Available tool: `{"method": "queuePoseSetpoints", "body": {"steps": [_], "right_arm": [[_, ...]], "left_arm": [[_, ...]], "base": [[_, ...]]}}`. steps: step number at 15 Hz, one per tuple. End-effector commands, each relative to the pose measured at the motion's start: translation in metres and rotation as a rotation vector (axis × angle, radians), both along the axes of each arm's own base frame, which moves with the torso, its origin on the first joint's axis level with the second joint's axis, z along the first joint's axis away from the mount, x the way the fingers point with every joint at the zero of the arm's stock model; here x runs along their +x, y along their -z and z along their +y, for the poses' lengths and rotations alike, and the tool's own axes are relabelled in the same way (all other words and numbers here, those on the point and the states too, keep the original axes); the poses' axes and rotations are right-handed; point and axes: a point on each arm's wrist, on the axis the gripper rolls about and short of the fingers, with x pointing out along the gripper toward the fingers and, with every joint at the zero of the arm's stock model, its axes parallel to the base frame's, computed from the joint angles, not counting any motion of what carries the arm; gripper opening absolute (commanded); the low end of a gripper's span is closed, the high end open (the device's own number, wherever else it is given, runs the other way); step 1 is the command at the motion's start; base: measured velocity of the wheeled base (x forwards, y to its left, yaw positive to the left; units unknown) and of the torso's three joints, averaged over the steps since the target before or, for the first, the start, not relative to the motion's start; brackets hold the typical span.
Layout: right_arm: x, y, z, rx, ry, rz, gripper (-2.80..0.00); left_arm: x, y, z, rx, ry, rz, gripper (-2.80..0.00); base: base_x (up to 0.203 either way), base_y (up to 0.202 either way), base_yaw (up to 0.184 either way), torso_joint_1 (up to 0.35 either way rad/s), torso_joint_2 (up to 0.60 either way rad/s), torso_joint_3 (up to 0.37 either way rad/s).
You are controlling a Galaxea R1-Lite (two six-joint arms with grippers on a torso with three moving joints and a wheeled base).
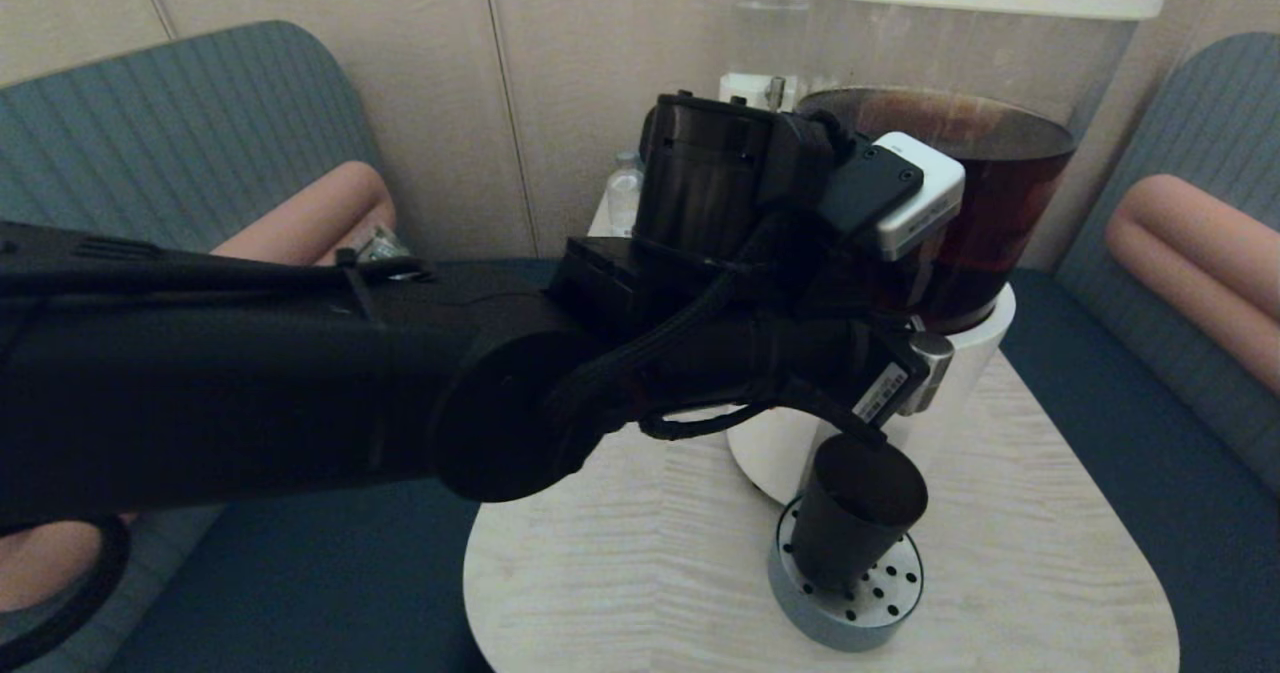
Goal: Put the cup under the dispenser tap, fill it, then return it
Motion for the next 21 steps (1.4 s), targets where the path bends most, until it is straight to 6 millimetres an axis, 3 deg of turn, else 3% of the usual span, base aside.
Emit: {"method": "queuePoseSetpoints", "body": {"steps": [1, 7, 10, 13, 16, 19, 21], "right_arm": [[0.000, 0.000, 0.000, 0.001, -0.001, 0.001, -2.80], [0.000, 0.000, 0.000, 0.000, -0.001, -0.001, -2.80], [0.000, 0.000, 0.000, 0.000, -0.001, -0.001, -2.80], [0.000, 0.000, 0.000, 0.001, -0.001, 0.001, -2.80], [0.000, 0.000, 0.000, 0.001, -0.001, 0.001, -2.80], [0.000, 0.000, 0.000, 0.000, -0.001, 0.001, -2.80], [0.000, 0.000, 0.000, 0.000, -0.001, -0.001, -2.80]], "left_arm": [[-0.009, -0.014, 0.019, -0.013, -0.024, -0.014, -2.80], [-0.032, -0.025, 0.078, -0.030, -0.125, 0.023, -2.80], [-0.048, -0.053, 0.113, -0.159, -0.198, 0.036, -2.80], [-0.072, -0.075, 0.155, -0.278, -0.251, 0.038, -2.80], [-0.094, -0.092, 0.211, -0.351, -0.350, 0.001, -2.80], [-0.128, -0.103, 0.258, -0.386, -0.404, -0.042, -2.80], [-0.156, -0.107, 0.278, -0.475, -0.331, -0.013, -2.80]], "base": [[0.000, 0.000, 0.000, 0.000, 0.00, 0.000], [0.000, 0.000, 0.000, 0.000, 0.00, 0.000], [0.000, 0.000, 0.000, 0.000, 0.00, 0.000], [0.000, 0.000, 0.000, 0.000, 0.00, 0.000], [0.000, 0.000, 0.000, 0.000, 0.00, 0.000], [0.000, 0.000, 0.000, 0.000, 0.00, 0.000], [0.000, 0.000, 0.000, 0.000, 0.00, 0.000]]}}
